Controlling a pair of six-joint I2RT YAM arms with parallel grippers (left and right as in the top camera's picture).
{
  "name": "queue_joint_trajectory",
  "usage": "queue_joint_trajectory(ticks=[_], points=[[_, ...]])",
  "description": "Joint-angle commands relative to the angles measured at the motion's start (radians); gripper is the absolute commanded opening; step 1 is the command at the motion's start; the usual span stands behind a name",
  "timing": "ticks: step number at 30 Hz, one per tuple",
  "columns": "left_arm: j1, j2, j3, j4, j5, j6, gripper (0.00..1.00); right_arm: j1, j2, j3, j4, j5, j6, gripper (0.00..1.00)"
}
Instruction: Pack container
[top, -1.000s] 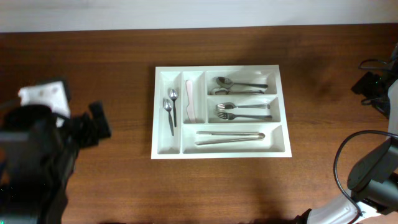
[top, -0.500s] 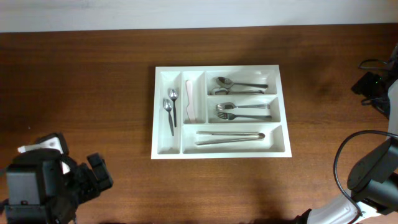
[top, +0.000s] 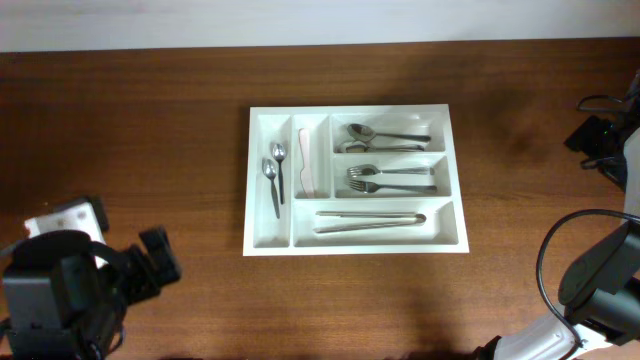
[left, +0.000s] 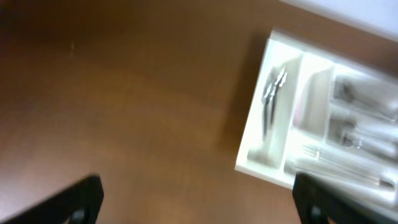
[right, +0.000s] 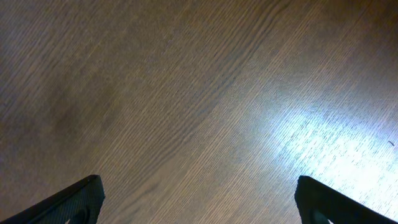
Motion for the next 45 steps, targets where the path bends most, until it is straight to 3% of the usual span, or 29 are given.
queue_joint_trajectory(ticks=[1,5,13,19,24,31,45], points=[[0.005,-0.075,-0.122,0.177,0.055,0.188,0.99,0.002,0.000,0.016,0.001,0.002,0.005,0.99],[0.005,-0.218,-0.381,0.433,0.158,0.328,0.99,0.002,0.000,0.016,0.001,0.002,0.005,0.99],[0.006,-0.526,-0.929,0.912,0.177,0.332,0.99,0.002,0.000,0.016,0.001,0.003,0.005,0.99],[0.006,-0.665,-1.138,1.123,0.206,0.333,0.99,0.002,0.000,0.016,0.001,0.002,0.005,0.99],[0.006,-0.779,-1.215,1.220,0.217,0.400,0.99,0.002,0.000,0.016,0.001,0.002,0.005,0.99],[0.006,-0.834,-1.236,1.215,0.257,0.576,0.99,0.002,0.000,0.016,0.001,0.002,0.005,0.99],[0.006,-0.839,-1.385,1.237,0.223,0.531,0.99,0.002,0.000,0.016,0.001,0.002,0.005,0.99]])
